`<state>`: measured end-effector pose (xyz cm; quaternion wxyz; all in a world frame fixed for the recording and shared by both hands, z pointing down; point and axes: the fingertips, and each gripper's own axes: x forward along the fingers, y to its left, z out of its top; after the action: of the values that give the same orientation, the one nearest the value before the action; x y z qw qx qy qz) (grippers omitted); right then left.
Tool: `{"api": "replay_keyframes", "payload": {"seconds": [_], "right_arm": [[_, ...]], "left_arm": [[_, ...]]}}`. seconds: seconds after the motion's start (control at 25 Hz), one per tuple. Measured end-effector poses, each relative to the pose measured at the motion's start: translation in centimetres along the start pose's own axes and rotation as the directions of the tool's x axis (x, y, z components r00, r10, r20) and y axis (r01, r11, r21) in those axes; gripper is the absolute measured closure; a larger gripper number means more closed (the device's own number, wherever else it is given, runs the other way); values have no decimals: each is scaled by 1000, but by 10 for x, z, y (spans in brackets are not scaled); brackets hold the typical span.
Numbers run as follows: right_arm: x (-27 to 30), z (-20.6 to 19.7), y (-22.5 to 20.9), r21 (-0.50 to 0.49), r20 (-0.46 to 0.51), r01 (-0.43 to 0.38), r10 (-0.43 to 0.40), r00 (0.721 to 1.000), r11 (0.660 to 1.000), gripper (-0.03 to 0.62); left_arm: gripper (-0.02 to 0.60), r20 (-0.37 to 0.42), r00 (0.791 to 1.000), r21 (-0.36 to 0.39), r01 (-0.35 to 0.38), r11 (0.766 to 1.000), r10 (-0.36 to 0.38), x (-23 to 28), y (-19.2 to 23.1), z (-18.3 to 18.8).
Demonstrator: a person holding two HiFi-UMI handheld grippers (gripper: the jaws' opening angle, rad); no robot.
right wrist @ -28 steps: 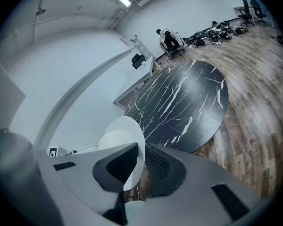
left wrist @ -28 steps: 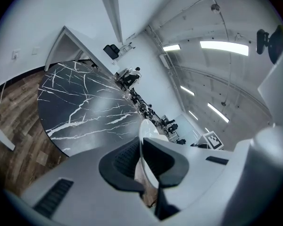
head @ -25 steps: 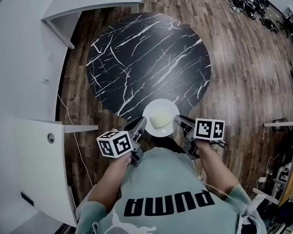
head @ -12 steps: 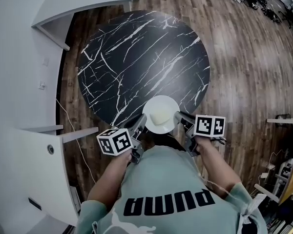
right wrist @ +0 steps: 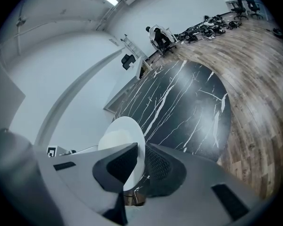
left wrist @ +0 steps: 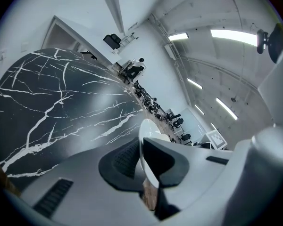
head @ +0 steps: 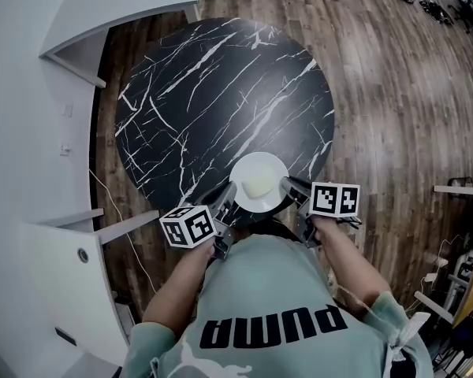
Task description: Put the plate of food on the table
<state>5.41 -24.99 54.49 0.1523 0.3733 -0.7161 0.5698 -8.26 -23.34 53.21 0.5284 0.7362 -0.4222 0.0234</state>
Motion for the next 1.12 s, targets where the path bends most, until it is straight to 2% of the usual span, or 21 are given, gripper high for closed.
{"api": "replay_keyframes", "payload": {"seconds": [0.28, 0.76, 1.12], "right_arm": [[14, 14, -29, 17, -12, 8, -8, 1000, 1000, 545], [53, 20, -73, -2, -49, 16, -16, 999, 1000, 545], [72, 25, -91, -54, -56, 49, -52, 997, 997, 545]], "left_arm": [[549, -15, 1000, 5, -22, 1000, 22, 34, 12, -1], [545, -35, 994, 29, -102, 994, 103, 74, 50, -13], [537, -76, 982, 83, -169, 982, 175, 95, 73, -20]]}}
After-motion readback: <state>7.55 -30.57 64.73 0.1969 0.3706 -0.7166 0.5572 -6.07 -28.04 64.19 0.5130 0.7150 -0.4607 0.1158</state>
